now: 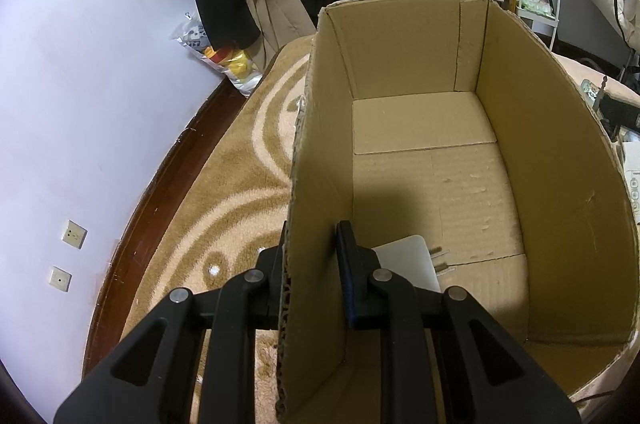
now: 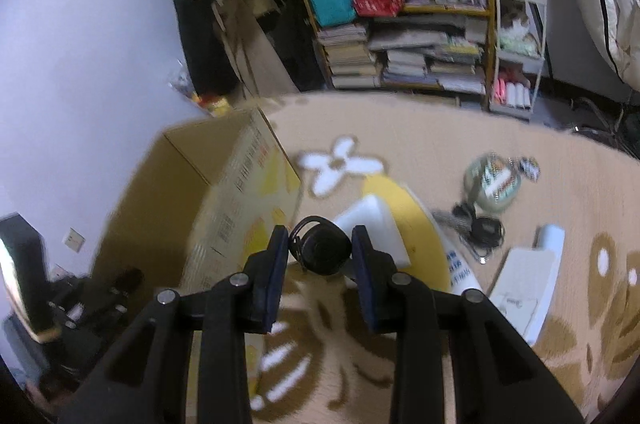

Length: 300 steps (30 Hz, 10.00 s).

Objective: Organize rigid objects
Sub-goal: 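Carry the key fob with the right tool over the box, then open the right tool to drop the key fob into the box, then move the right tool back and grasp the white cube charger, then carry the white cube charger with the right tool over the box, then open the right tool to drop the charger into the box, then move the right tool back to the pile and grasp the yellow oval lid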

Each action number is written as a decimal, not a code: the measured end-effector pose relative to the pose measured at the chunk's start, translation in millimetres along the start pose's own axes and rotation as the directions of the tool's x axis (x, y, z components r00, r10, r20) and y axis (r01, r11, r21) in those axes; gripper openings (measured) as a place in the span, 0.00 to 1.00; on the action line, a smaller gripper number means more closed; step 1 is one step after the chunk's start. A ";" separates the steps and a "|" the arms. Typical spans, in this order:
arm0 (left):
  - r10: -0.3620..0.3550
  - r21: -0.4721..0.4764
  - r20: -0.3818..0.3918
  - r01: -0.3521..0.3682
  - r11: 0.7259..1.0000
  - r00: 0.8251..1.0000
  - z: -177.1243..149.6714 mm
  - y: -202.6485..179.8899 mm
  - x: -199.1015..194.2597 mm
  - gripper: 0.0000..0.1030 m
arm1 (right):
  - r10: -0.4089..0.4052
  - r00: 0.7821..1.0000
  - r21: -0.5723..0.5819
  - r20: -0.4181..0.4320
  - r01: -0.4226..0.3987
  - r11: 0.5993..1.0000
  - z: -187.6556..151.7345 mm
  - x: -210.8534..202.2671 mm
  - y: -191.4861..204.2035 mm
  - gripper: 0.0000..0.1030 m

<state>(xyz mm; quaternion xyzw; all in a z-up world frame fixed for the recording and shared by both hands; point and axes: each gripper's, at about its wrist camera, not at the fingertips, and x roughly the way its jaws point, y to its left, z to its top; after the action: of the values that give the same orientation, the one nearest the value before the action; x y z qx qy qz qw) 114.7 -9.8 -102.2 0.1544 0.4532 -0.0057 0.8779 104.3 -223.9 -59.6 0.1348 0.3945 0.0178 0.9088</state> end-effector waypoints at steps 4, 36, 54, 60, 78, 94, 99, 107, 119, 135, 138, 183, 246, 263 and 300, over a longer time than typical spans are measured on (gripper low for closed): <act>0.001 0.002 0.000 -0.001 1.000 1.000 0.0 0.4 -0.5 0.18 | 0.052 0.997 -0.009 0.063 -0.052 0.999 11.9 -20.6 14.2 0.33; -0.023 -0.030 -0.010 0.023 0.999 1.000 -3.1 5.1 -0.6 0.18 | 0.192 0.980 -0.181 0.059 -0.179 0.967 1.0 -35.2 91.2 0.33; -0.024 -0.034 -0.016 0.024 0.999 1.000 -0.6 2.9 0.2 0.19 | 0.074 0.993 -0.162 0.092 -0.059 0.985 4.1 -26.7 69.1 0.63; -0.025 -0.035 -0.017 0.024 0.999 1.000 0.3 2.7 0.6 0.19 | 0.016 0.994 -0.090 0.108 -0.006 0.996 15.6 -20.4 41.5 0.89; -0.008 -0.011 -0.017 0.008 1.000 1.000 1.0 -1.5 2.0 0.19 | -0.099 0.993 -0.063 0.062 0.102 0.993 16.9 16.5 -4.6 1.00; 0.005 -0.001 -0.018 -0.005 1.000 1.000 2.8 -3.8 2.5 0.19 | -0.094 0.993 -0.078 -0.067 0.089 0.993 -0.8 62.4 -18.5 0.79; 0.004 -0.004 -0.018 -0.004 1.000 1.000 3.2 -4.2 2.7 0.19 | -0.110 0.989 -0.075 -0.103 0.102 0.992 -8.1 73.1 -26.1 0.78; 0.008 -0.001 -0.016 -0.008 1.000 1.000 0.9 -4.5 2.0 0.19 | -0.139 0.984 -0.096 -0.108 0.129 0.987 -12.6 78.7 -23.0 0.72; 0.011 0.003 -0.015 -0.011 1.000 1.000 0.3 -3.5 0.3 0.19 | -0.218 0.970 -0.201 -0.108 0.193 0.960 -20.7 83.4 -6.4 0.73; 0.007 0.008 -0.025 -0.006 1.000 1.000 1.4 -3.6 0.6 0.20 | -0.286 0.951 -0.273 -0.118 0.245 0.930 -28.1 85.9 5.8 0.79; 0.005 0.008 -0.025 -0.005 1.000 1.000 1.7 -3.5 0.8 0.20 | -0.324 0.940 -0.294 -0.110 0.281 0.914 -30.1 86.6 7.1 0.73; -0.003 -0.002 -0.026 0.003 1.000 1.000 1.7 -1.0 0.9 0.20 | -0.052 0.982 -0.112 0.179 0.073 0.991 31.0 -27.3 38.0 0.53; -0.015 -0.002 -0.030 0.015 1.000 0.999 1.4 0.0 2.6 0.21 | 0.152 0.988 -0.092 0.020 -0.150 0.984 -1.6 10.1 78.2 0.54; -0.002 0.001 -0.038 0.002 1.000 0.999 1.0 -1.4 4.3 0.19 | -0.091 0.986 -0.036 0.141 0.097 0.995 29.1 -7.0 24.3 1.00; -0.010 -0.005 -0.035 0.010 1.000 0.999 -1.5 -0.4 1.5 0.19 | -0.167 0.982 0.072 -0.088 0.174 0.982 -17.3 72.0 -67.9 0.80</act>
<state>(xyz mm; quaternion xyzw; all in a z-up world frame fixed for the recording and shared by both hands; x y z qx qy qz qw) 114.3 -9.6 -104.3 0.1501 0.4695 -0.0065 0.8701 136.3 -275.3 -139.7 0.1355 0.4416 -0.0702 0.8841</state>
